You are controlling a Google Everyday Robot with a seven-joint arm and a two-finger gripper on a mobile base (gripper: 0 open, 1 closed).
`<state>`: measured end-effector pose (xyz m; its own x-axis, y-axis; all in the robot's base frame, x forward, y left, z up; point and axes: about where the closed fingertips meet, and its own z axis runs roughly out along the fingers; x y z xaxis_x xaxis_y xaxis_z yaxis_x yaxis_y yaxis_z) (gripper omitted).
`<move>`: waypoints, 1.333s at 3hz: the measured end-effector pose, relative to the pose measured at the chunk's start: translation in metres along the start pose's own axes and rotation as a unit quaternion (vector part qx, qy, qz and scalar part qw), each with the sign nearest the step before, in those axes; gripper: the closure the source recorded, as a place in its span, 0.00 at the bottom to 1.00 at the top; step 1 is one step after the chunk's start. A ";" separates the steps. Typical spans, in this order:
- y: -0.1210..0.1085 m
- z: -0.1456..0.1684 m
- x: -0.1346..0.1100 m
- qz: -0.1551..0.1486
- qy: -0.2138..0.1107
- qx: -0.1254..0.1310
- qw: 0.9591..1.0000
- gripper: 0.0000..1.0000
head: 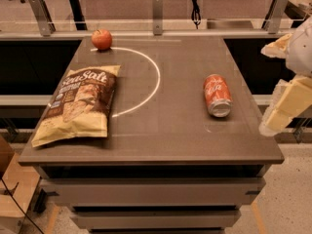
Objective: Pick coke can
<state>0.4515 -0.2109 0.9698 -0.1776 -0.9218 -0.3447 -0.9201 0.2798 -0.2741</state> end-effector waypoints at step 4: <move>-0.053 0.053 -0.025 0.086 -0.110 0.051 0.989 0.00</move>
Offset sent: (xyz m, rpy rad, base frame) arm 0.1176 0.0253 -0.0490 0.3342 -0.1174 -0.2478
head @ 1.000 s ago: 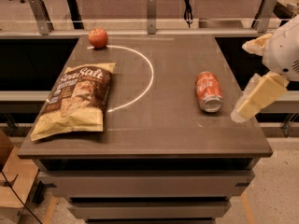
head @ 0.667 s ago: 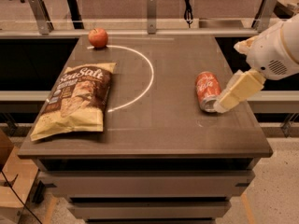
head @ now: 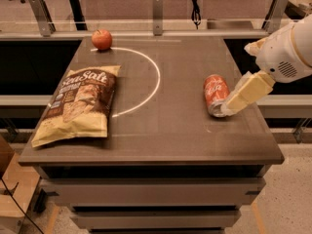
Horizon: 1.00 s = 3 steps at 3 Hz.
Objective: Pick coke can
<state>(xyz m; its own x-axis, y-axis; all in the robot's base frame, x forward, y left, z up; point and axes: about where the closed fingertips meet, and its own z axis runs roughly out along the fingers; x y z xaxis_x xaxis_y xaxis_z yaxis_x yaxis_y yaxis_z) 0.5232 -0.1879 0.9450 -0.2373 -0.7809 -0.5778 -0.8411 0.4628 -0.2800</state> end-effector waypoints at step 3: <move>-0.015 0.062 -0.004 0.076 -0.125 -0.033 0.989 0.00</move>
Offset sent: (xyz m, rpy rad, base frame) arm 0.0512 0.0232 -0.0447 0.3757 -0.0041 -0.0080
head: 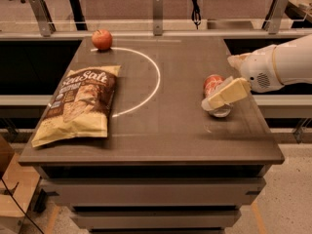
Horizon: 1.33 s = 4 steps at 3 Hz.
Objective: Pick coke can
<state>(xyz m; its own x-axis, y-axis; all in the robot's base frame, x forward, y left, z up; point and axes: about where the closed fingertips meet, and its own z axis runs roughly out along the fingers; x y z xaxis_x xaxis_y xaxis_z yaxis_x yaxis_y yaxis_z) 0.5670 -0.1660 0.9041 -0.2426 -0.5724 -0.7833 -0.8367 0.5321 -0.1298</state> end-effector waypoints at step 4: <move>-0.011 0.047 0.042 0.062 -0.022 -0.026 0.998 0.18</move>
Offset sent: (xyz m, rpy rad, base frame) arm 0.0276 -0.0026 -0.0620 0.1098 0.0896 -0.0235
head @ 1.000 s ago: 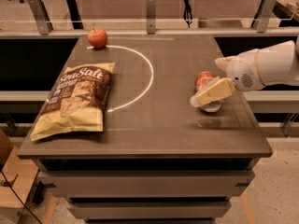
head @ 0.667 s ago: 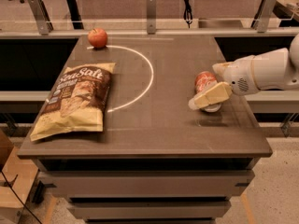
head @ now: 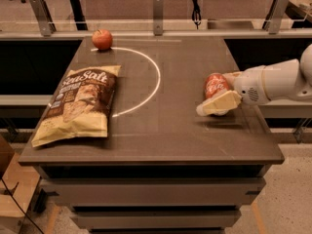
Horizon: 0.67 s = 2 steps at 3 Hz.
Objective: Pick coke can
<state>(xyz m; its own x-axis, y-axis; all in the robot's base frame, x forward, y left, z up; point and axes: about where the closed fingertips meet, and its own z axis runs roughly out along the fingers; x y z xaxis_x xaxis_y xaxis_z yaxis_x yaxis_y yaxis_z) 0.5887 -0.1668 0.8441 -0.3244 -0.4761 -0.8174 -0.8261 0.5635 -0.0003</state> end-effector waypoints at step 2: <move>0.005 -0.005 -0.017 -0.026 -0.008 0.008 1.000 0.65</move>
Offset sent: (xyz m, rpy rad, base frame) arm -0.0006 0.0092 0.0253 -0.0410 -0.0768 0.0250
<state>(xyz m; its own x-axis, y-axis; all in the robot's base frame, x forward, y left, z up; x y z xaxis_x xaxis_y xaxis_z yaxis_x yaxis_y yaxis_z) 0.5881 -0.1588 0.8609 -0.2733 -0.4951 -0.8248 -0.8345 0.5484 -0.0527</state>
